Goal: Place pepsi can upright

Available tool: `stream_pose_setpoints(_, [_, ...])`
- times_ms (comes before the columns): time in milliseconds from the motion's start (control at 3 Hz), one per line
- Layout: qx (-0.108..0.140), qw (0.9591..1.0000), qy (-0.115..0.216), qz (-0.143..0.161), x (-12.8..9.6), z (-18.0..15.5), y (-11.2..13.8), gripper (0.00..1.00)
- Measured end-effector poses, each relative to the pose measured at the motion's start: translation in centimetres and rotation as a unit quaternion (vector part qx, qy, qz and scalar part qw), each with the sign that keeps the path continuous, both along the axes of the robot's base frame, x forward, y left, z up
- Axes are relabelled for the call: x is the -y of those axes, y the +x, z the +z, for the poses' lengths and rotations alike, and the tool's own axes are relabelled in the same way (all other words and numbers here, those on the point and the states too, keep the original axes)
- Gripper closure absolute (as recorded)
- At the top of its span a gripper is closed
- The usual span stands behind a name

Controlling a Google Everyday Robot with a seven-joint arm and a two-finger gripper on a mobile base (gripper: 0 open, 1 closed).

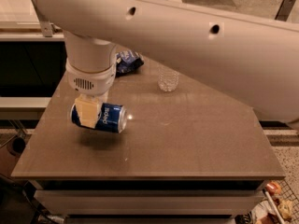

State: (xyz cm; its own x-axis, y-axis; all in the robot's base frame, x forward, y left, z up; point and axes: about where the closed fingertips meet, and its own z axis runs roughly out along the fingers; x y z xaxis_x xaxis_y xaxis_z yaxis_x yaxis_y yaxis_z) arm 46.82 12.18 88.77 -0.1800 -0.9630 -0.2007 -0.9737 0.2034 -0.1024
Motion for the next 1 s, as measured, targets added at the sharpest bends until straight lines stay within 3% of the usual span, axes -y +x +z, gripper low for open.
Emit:
stream_pose_setpoints(333, [0.02, 0.9988, 0.041, 0.015, 1.9, 1.9, 0.8, 1.0])
stream_pose_setpoints(667, [0.041, 0.9934, 0.102, 0.031, 3.9, 3.5, 1.3, 1.0])
stream_pose_setpoints(1000, [0.059, 0.9832, 0.166, 0.046, 5.5, 4.5, 2.0, 1.0])
